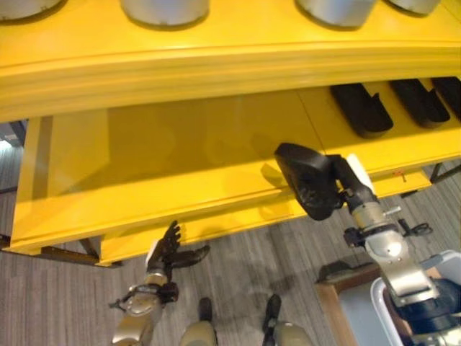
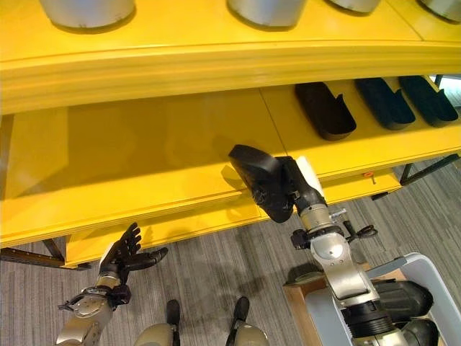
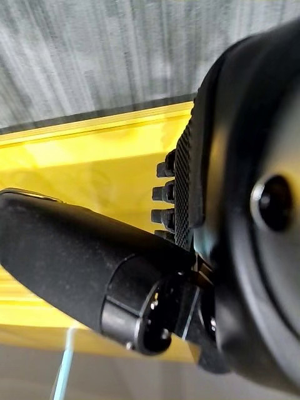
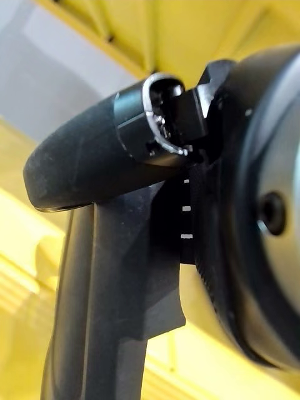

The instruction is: Move parts from the plastic box to the shelf.

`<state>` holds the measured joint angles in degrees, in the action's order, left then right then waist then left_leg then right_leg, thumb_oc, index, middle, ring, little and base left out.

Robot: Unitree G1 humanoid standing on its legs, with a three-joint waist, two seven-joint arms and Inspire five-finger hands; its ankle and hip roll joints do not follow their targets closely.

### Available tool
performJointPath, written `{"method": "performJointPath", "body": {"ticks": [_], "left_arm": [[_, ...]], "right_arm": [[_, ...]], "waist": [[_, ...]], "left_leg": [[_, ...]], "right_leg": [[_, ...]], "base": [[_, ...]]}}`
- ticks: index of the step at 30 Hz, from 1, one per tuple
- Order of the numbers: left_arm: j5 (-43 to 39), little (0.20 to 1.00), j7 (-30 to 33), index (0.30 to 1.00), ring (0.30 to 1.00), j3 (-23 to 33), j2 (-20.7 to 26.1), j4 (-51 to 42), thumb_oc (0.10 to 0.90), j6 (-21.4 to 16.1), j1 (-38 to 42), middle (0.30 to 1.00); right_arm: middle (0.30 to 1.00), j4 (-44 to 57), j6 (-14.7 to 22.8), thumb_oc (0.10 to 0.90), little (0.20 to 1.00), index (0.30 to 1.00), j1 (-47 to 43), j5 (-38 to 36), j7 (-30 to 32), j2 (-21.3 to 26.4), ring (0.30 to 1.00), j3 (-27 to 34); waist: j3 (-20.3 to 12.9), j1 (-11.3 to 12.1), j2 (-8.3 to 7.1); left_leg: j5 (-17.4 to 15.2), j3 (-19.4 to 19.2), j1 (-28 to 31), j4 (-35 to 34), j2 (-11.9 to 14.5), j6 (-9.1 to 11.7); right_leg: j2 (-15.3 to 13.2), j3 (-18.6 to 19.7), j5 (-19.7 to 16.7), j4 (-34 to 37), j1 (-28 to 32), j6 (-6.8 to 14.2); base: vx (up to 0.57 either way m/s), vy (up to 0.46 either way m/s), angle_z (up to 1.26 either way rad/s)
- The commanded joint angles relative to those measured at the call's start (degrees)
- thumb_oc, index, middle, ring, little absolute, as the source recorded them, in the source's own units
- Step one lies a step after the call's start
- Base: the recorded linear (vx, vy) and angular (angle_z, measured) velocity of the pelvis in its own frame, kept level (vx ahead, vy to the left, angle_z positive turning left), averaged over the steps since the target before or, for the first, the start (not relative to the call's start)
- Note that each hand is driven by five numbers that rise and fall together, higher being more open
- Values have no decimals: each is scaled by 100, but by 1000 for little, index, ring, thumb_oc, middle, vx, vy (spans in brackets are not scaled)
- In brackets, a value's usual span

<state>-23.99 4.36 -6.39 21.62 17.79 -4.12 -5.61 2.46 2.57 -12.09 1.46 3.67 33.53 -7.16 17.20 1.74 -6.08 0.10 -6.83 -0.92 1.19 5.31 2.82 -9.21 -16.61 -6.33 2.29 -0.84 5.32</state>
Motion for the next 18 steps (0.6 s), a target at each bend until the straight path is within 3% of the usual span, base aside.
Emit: {"method": "performJointPath", "body": {"ticks": [1, 7, 11, 12, 13, 15, 16, 17, 18], "left_arm": [[18, 1000, 1, 1000, 1000, -12, 102, -228, 900, -442, -78, 1000], [-60, 1000, 7, 1000, 1000, 3, 2, -240, 900, -419, -161, 1000], [-58, 1000, 9, 1000, 1000, -36, -74, -243, 900, -410, -178, 1000], [-72, 1000, 3, 1000, 1000, -64, -73, -238, 900, -401, -151, 1000], [-73, 1000, 3, 1000, 1000, -66, -71, -237, 900, -400, -144, 1000], [-60, 1000, -6, 1000, 1000, -99, -49, -167, 900, -365, -59, 1000], [-46, 1000, -29, 1000, 1000, -105, -63, -104, 900, -341, -33, 1000], [-13, 1000, 47, 1000, 1000, -106, -85, -85, 900, -353, -3, 1000], [-18, 1000, 50, 1000, 1000, -73, -100, -84, 900, -352, -21, 1000]], "right_arm": [[300, 423, 743, 400, 300, 300, -482, -298, 284, 256, 300, 346], [300, 363, 756, 400, 300, 300, -743, -358, 313, 288, 300, 141], [300, 337, 792, 400, 300, 300, -954, -389, 353, 339, 300, -19], [300, 362, 792, 400, 300, 300, -959, -374, 378, 368, 300, -11], [300, 362, 792, 400, 300, 300, -961, -373, 379, 368, 300, -7], [300, 432, 774, 400, 300, 300, -895, -335, 431, 390, 300, 53], [300, 498, 732, 400, 300, 300, -774, -308, 434, 392, 300, 135], [300, 583, 737, 400, 300, 300, -678, -267, 450, 352, 300, 198], [300, 575, 716, 400, 300, 300, -629, -258, 435, 307, 300, 219]], "waist": [[-814, 49, 160], [-842, 100, 262], [-651, 215, 244], [-593, 203, 219], [-587, 195, 226], [-528, 112, 201], [-584, 106, 233], [-626, 152, 252], [-656, 138, 243]], "left_leg": [[177, -99, 96, 82, 779, 311], [552, -52, 96, 239, 1087, 510], [909, 26, -469, 1575, 1174, 584], [1025, -186, -619, 1862, 1216, 567], [1007, -164, -652, 1911, 1225, 567], [1023, -964, -890, 2283, 1487, 586], [998, -1246, -1030, 1773, 1452, 732], [1048, -1153, -1101, 903, 1182, 674], [951, -1137, -985, 819, 1174, 624]], "right_leg": [[-242, -87, 335, -645, -341, 256], [105, -140, 535, -566, -160, 30], [253, -282, 664, -357, 198, -229], [247, -384, 700, -335, 270, -281], [256, -396, 699, -330, 273, -285], [355, -604, 802, -239, 431, -363], [412, -632, 867, -86, 547, -271], [350, -663, 817, -69, 511, -163], [343, -644, 817, -92, 527, -147]], "base": [[78, -190, 3], [40, -154, 3], [-14, -175, 3], [-46, -92, 8], [-37, -99, 36], [2, -100, 68], [72, 80, 110], [102, 157, 83], [75, 190, 42]]}}
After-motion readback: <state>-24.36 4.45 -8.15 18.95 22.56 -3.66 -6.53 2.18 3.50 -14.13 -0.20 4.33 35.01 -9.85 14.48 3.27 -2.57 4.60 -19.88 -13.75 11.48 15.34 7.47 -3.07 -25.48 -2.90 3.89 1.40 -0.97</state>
